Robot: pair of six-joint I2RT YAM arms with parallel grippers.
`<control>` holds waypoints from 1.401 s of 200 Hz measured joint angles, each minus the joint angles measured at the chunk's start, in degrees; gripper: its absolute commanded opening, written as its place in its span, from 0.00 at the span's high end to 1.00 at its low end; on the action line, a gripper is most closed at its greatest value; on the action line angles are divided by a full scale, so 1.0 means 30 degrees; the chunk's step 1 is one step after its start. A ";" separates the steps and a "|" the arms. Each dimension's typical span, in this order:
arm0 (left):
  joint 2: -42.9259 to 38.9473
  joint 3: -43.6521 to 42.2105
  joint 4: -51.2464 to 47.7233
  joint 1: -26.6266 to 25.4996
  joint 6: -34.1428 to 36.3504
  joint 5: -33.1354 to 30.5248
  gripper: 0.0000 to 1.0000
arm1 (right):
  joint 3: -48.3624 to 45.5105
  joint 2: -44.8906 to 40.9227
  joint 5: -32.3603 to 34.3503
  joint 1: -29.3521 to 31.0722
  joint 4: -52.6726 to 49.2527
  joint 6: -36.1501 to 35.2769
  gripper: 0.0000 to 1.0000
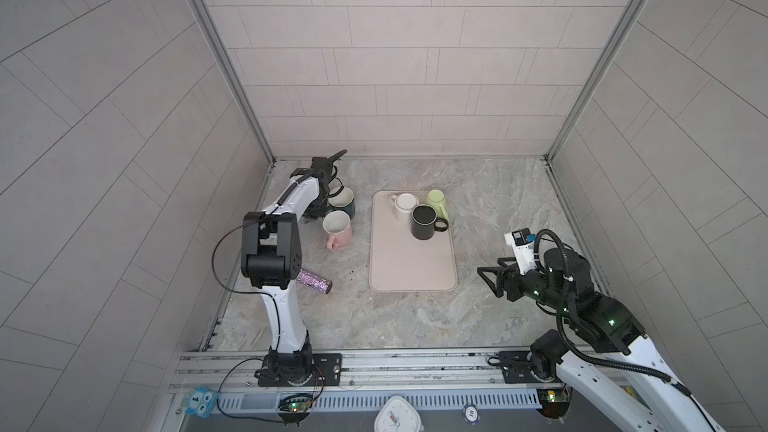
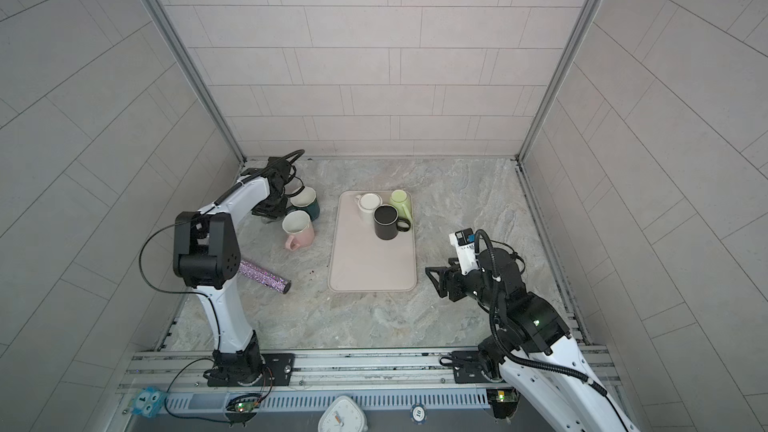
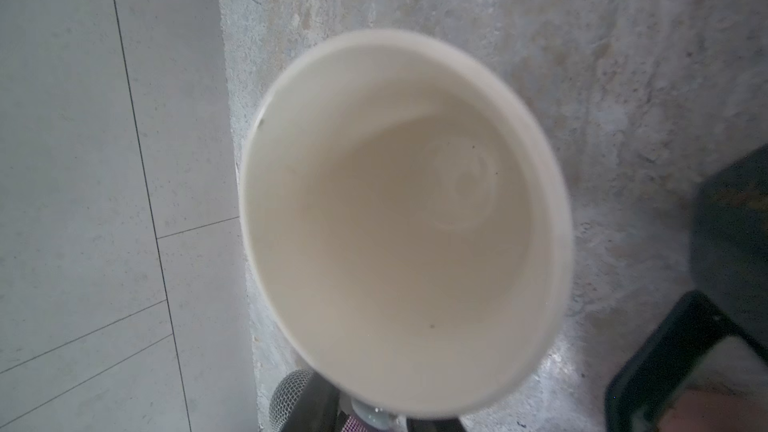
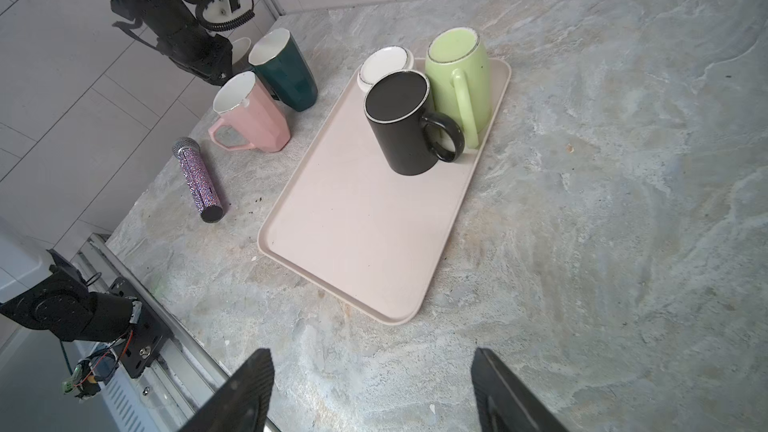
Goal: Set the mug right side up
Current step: 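Lower the grey mug onto the table and open the left gripper, then raise the left gripper while the right gripper moves over the upside-down black mug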
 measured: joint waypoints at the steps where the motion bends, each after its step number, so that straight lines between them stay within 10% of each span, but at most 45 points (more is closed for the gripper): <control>1: 0.0000 0.0000 0.0000 0.0000 0.0000 0.0000 0.68 | -0.0007 -0.0007 0.0000 0.0000 0.0000 0.0000 0.24; 280: -0.5821 -0.0561 -0.1180 -0.0051 -0.0991 0.1807 0.14 | -0.0036 0.2659 0.1362 0.0000 0.0211 0.0772 0.25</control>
